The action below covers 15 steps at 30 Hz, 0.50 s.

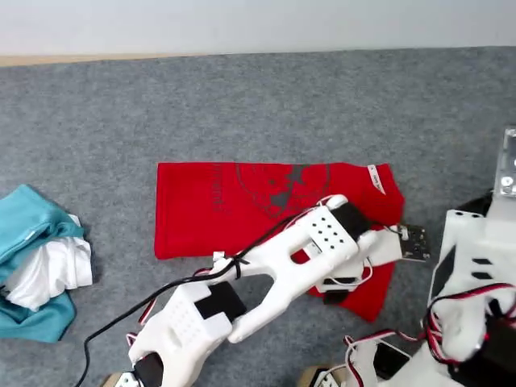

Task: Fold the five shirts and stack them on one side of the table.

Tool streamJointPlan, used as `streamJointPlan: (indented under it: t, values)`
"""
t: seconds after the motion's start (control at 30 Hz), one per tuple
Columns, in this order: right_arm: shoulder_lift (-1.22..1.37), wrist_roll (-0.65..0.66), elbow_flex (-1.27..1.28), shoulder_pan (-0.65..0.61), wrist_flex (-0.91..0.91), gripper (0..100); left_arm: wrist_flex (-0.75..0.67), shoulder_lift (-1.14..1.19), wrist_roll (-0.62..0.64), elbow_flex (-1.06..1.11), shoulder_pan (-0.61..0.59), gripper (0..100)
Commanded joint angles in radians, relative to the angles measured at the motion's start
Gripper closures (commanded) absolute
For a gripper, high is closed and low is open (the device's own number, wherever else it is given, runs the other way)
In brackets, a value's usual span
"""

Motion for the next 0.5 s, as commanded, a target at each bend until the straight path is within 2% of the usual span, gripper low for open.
streamJointPlan:
  t: [0.0, 0.47]
  values:
    - [-0.016, 0.014, 0.002, 0.015, 0.041, 98.5, -0.037, -0.006, -0.038, -0.025, 0.002, 77]
    - [-0.016, 0.014, 0.002, 0.015, 0.041, 98.4, -0.043, 0.110, -0.081, -0.087, 0.011, 77]
